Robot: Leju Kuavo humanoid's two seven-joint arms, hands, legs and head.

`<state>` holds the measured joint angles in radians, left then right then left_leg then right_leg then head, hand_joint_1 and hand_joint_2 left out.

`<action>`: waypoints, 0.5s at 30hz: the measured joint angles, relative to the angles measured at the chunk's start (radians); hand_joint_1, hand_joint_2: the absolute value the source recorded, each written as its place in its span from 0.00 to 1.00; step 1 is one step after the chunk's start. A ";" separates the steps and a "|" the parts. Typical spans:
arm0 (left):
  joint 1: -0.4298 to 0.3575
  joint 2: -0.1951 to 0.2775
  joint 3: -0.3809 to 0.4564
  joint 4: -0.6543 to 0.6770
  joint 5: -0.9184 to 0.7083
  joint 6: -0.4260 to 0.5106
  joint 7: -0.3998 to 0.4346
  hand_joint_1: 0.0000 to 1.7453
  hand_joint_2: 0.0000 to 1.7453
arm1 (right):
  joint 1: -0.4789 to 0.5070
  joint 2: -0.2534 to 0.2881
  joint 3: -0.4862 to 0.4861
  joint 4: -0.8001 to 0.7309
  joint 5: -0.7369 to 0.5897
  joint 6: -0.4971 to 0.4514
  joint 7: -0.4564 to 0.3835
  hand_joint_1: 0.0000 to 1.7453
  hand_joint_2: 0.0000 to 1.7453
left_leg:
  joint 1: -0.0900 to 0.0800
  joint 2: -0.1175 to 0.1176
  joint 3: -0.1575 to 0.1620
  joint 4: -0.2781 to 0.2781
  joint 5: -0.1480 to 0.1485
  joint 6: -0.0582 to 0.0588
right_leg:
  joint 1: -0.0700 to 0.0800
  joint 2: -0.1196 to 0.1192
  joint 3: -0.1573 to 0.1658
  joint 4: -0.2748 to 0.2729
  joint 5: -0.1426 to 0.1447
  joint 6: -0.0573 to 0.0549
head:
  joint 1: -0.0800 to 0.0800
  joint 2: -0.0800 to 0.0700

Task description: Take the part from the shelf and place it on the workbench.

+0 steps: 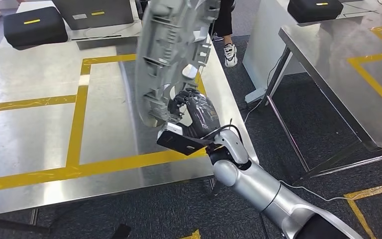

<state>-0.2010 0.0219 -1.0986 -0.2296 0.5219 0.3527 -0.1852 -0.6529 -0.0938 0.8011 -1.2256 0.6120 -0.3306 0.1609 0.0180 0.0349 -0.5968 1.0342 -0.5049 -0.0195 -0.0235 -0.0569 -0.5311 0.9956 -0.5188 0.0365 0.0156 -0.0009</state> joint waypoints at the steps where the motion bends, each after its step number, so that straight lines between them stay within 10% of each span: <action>1: -0.001 -0.002 -0.001 0.000 -0.003 -0.003 0.001 0.00 1.00 | -0.007 0.011 0.016 0.042 -0.003 0.023 0.000 1.00 1.00 | 0.000 -0.001 0.000 0.000 0.000 0.000 | 0.000 0.000 0.000 0.000 0.000 0.000 | 0.000 0.000; 15: -0.005 -0.015 -0.025 0.000 -0.030 -0.019 -0.001 0.00 1.00 | -0.046 0.094 0.152 0.420 -0.043 0.120 -0.029 1.00 1.00 | 0.000 -0.015 -0.003 0.000 0.000 0.000 | -0.001 -0.004 0.000 -0.001 -0.001 0.001 | -0.001 0.000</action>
<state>-0.2057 0.0071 -1.1238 -0.2293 0.4921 0.3341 -0.1863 -0.6990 0.0000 0.9526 -0.8057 0.5686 -0.2104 0.1324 0.0178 0.0198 -0.5993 1.0343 -0.5048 -0.0195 -0.0245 -0.0611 -0.5311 0.9946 -0.5194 0.0373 0.0148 -0.0008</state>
